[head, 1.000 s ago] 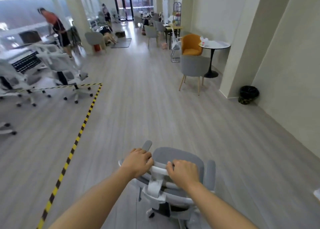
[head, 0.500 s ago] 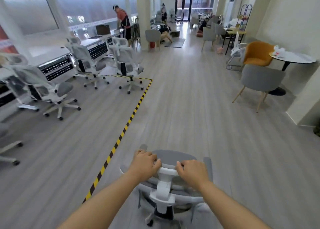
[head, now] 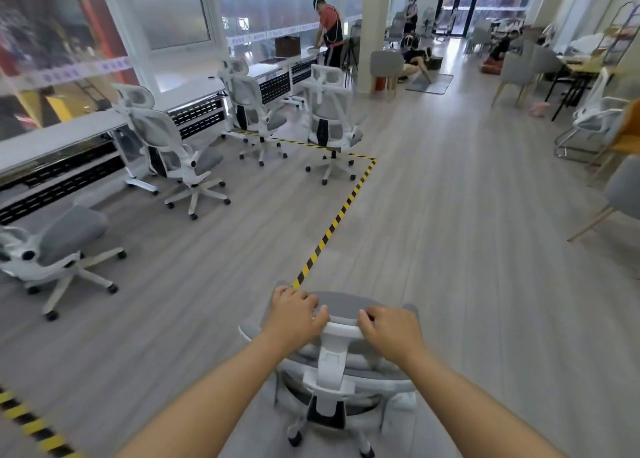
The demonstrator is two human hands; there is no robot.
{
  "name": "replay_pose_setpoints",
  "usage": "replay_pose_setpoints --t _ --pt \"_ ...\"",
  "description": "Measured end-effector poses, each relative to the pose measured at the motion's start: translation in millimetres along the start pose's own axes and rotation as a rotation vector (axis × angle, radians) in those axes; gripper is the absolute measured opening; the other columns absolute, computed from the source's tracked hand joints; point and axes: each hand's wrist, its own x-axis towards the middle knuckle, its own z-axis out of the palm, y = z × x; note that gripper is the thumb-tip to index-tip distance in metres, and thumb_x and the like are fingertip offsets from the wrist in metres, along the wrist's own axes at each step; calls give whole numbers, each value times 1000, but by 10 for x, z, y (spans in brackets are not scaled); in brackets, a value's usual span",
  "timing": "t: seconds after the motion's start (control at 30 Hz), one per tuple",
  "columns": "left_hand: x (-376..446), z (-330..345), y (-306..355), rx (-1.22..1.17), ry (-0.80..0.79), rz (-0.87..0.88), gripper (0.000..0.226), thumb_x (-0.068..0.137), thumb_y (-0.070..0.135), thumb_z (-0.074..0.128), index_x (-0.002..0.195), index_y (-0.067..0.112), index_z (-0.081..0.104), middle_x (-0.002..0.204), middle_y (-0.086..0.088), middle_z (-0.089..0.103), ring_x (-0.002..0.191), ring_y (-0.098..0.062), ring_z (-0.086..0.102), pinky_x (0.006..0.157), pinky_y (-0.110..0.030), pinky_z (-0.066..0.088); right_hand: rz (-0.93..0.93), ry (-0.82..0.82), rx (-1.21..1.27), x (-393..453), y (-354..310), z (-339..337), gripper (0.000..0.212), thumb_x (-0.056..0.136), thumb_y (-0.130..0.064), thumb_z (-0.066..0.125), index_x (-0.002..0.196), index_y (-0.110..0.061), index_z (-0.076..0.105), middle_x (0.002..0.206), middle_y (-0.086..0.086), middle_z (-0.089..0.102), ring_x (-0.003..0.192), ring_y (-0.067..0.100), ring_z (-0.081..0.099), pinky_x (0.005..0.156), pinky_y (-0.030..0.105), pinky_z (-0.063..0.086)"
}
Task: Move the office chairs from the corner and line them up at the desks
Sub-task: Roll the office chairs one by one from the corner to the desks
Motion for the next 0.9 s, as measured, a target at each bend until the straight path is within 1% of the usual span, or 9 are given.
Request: replay_pose_setpoints --t 0.17,0.23,0.4,0.47,0.53,0.63,0.73,0.83,0.9 --pt "663 60 -770 9 20 -61 65 87 55 13 95 23 69 93 5 68 93 -18 59 94 -36 32 -53 0 6 994 -402 185 51 93 -54 29 73 -20 62 60 -5 58 54 10 53 52 30 45" --pt "919 84 -1068 25 3 -96 65 87 55 13 97 25 70 96 5 69 95 -18 60 94 -36 31 -84 5 3 1399 -557 254 52 92 -55 27 72 -21 61 59 -5 58 54 9 53 53 31 47" --pt "1669 42 -1811 13 -41 -159 73 83 59 8 104 25 69 104 3 69 101 -21 60 96 -37 29 -150 -13 15 2475 -931 389 52 92 -54 28 71 -20 61 60 -3 59 54 11 54 51 32 46" --pt "1962 46 -2111 5 -26 -174 73 83 60 8 105 25 68 106 4 68 104 -20 58 98 -37 28 -171 -35 27 2902 -1085 422 50 94 -53 29 69 -22 59 59 -4 57 53 10 52 50 32 42" --pt "2249 56 -2420 -7 -4 -190 69 83 59 11 99 25 69 102 3 68 102 -19 58 99 -36 28 -191 -43 31 3323 -1255 477 48 95 -52 29 68 -22 56 58 -4 53 52 10 48 48 30 35" --pt "2701 116 -2907 -10 36 -208 65 85 57 16 93 24 71 94 3 69 97 -19 61 97 -35 30 -199 -44 28 3938 -1507 584 51 93 -52 25 70 -20 58 59 -2 54 52 12 48 49 30 36" --pt "3171 165 -3413 -11 24 -214 65 85 57 15 96 25 70 94 3 68 98 -19 59 100 -35 30 -188 -32 20 4569 -1755 747 49 90 -51 28 67 -19 57 57 -2 53 48 13 46 45 31 34" --pt "3646 197 -3929 -2 41 -185 65 86 56 15 98 23 70 93 0 67 97 -22 59 101 -38 30 -172 -7 -11 5184 -2014 893 50 90 -52 27 66 -21 58 55 -2 54 48 13 50 45 34 41" --pt "3953 168 -4261 -5 7 -176 68 86 58 13 103 24 70 99 1 68 101 -22 59 103 -39 28 -167 -13 -9 5587 -2194 975 51 91 -53 25 67 -22 58 56 -3 55 49 12 51 47 35 45"
